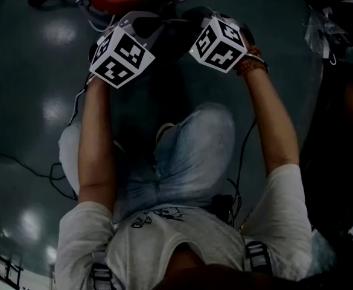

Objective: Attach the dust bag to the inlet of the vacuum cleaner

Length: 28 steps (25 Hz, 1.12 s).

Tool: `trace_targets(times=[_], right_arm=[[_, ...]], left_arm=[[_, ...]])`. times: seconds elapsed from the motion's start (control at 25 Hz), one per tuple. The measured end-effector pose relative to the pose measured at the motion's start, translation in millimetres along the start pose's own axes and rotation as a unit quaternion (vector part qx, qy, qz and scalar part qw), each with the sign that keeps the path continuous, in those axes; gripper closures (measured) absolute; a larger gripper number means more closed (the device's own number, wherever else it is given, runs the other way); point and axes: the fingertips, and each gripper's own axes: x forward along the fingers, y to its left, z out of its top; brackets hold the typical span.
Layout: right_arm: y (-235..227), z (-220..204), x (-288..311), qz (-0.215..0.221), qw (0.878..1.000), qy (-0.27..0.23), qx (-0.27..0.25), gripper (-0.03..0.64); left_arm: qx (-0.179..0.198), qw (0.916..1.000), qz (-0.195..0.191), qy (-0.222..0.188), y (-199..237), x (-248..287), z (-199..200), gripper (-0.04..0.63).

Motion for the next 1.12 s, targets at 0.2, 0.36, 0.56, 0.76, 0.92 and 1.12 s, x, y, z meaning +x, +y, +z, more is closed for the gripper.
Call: trace_targets(times=[0.2,0.36,0.56,0.76,0.92,1.12], right_arm=[[-2.3,4.7,-0.9,-0.015,0.998,0.019,-0.06,0.546],[-5.1,-2.6,-0.3,-0.011,1.0,-0.011,0.014,0.547],[-6.7,0.8,2.1,-0.009,1.0,-0.012,0.003,0.546],[-6.6,12.0,-36.8,-0.042,0.997,-0.049,0.042,0.546],[-20.5,58.1,-92.9,-0.07,0.967,-0.19,0.153,0.546],[-37.9,105.1,-102.0,-0.086,0.88,-0.35,0.31,0.548]], left_arm=[[-0.028,0.9995,-0.004,-0.017,2.5,-3.4,-1.7,0.56],[-0.002,0.9999,0.012,-0.008,3.9,3.3,3.5,0.557],[-0.01,0.9998,0.004,-0.018,4.8,1.1,0.9,0.551],[-0.031,0.9954,0.011,-0.09,8.2,-32.0,25.4,0.503],[-0.078,0.982,0.042,-0.167,23.9,-72.2,56.7,0.572],[-0.14,0.9639,0.096,-0.205,32.2,-93.7,68.5,0.592]])
